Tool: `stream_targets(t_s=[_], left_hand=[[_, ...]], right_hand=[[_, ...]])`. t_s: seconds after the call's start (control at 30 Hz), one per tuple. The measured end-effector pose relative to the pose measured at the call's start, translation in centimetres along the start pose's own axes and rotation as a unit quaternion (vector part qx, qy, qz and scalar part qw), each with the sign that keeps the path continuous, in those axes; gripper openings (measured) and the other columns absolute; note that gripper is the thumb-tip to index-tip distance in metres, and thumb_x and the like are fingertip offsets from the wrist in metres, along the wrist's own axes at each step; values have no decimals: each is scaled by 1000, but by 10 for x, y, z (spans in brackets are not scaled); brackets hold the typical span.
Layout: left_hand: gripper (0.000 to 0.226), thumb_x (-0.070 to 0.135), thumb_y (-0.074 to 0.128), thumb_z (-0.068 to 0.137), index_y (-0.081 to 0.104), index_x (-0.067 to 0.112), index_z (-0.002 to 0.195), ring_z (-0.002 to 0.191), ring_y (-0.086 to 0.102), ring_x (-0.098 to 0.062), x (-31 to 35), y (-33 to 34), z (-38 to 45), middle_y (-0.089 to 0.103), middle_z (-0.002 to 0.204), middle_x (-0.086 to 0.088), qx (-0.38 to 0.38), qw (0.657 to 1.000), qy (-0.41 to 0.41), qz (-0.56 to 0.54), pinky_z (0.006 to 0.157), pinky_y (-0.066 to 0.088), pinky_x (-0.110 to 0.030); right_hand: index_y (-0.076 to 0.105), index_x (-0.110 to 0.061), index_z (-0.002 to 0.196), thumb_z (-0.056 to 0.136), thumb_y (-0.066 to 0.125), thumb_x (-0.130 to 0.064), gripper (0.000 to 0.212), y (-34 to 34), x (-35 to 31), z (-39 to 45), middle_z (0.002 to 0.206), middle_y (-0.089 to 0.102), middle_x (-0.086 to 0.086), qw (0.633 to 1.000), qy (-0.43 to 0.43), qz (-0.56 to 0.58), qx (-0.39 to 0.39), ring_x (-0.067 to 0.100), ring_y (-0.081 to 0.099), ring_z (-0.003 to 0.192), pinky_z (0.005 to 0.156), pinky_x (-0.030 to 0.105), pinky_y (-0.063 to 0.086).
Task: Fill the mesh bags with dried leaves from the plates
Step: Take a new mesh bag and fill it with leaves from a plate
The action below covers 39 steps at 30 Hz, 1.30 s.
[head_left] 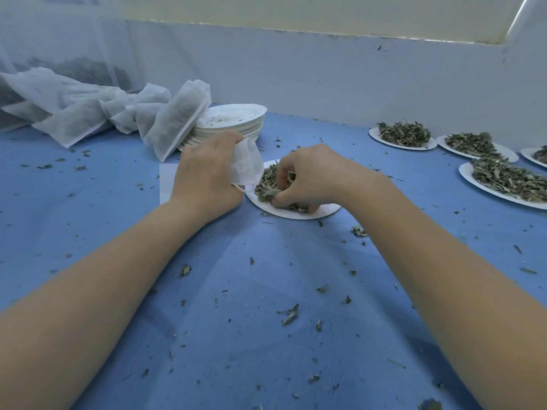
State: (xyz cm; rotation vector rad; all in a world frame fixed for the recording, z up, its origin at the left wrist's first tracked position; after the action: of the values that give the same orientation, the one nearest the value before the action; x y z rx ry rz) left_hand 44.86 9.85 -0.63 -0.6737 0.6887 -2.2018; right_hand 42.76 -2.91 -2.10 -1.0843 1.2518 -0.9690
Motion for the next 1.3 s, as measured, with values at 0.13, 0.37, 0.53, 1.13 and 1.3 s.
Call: stream_targets(t_s=[0.13,0.37,0.53,1.13,1.3], left_hand=[[48,6,68,65,54,8,110,94,57,-35,-2,3,0,62,101,-8,-15,1000,-2,4,84,42,-42],[49,10,70,66,55,11,112,95,58,-32,1,9,-2,63,101,-5,-37,999,2,11,87,41,-46],[56,8,69,63,53,11,116,99,56,-32,4,9,-2,61,107,-6,-50,999,4,14,88,38,-43],[47,28,65,72,53,9,114,95,56,-29,18,11,-3,62,102,-6,-59,997,-27,-40,85,40,-42],[42,31,64,73,56,11,110,92,57,-26,18,4,-4,63,99,-4,-37,994,-50,-86,83,44,-43]], right_hand=[[71,-17,76,75,68,-20,4,-10,4,0,73,70,1,998,-1,46,34,12,67,56,51,21,47],[73,-16,72,78,68,-11,9,-38,24,-4,61,69,-3,984,8,151,94,1,62,49,47,10,46],[75,-16,76,80,67,-11,10,-69,20,-16,58,68,-8,970,-33,175,164,5,66,58,42,9,43],[75,-15,93,82,64,-11,16,-36,-31,-11,86,71,8,957,-161,201,133,18,62,77,75,28,47],[76,-21,92,80,66,-7,21,-36,-25,-7,88,74,-5,950,-143,236,148,4,65,84,81,19,50]])
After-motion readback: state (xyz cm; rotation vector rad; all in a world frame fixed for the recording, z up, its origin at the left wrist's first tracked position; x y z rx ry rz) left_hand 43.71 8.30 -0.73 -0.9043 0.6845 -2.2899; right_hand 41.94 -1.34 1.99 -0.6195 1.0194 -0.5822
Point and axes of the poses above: each hand's wrist, its own z-axis towards the middle knuckle, its own y-axis out of the palm, x = y × z, the point moved 10 cm from there along z, towards the middle knuckle
